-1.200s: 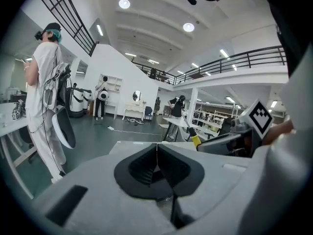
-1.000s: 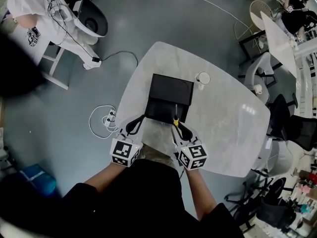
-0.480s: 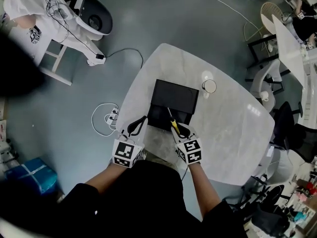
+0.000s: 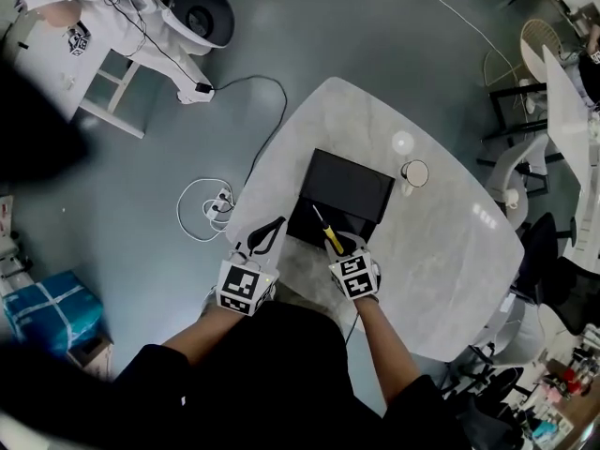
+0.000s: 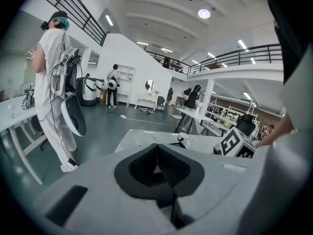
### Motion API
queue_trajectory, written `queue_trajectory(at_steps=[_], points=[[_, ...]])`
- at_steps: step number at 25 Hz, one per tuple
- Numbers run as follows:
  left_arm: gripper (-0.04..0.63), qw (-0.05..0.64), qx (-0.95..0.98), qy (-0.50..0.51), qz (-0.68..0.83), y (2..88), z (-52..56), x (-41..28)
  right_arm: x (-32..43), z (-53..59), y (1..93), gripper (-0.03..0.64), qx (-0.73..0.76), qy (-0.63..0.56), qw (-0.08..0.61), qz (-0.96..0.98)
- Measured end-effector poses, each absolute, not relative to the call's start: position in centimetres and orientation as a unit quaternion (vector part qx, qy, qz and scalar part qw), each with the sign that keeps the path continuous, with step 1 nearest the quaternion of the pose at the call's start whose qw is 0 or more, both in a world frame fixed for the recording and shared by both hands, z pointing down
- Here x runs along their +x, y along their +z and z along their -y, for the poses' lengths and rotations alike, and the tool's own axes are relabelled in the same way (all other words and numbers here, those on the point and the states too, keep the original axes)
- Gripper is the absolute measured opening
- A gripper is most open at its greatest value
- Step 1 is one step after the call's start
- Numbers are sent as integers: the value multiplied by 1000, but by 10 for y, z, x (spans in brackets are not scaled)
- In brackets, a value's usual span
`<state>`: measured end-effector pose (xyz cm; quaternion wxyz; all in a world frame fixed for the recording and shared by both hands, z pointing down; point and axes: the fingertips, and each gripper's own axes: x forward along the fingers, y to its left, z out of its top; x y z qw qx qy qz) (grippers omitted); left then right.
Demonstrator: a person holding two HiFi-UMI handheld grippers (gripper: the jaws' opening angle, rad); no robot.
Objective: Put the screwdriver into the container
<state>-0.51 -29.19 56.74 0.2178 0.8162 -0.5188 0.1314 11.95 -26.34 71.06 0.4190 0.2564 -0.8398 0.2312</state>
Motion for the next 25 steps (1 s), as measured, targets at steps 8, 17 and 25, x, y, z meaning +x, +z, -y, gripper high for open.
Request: queue_trajectory(at_steps=[8,17,25], points=[[17,227,810,132,524,576,294,-12,117,258,758,77,214,230,478,820],[17,219,804,132,536,574,282,-17,126,258,791,77,181,199,521,810],[17,220,796,131,548,572,273,-19,123,258,805,77,174,198,535,803]])
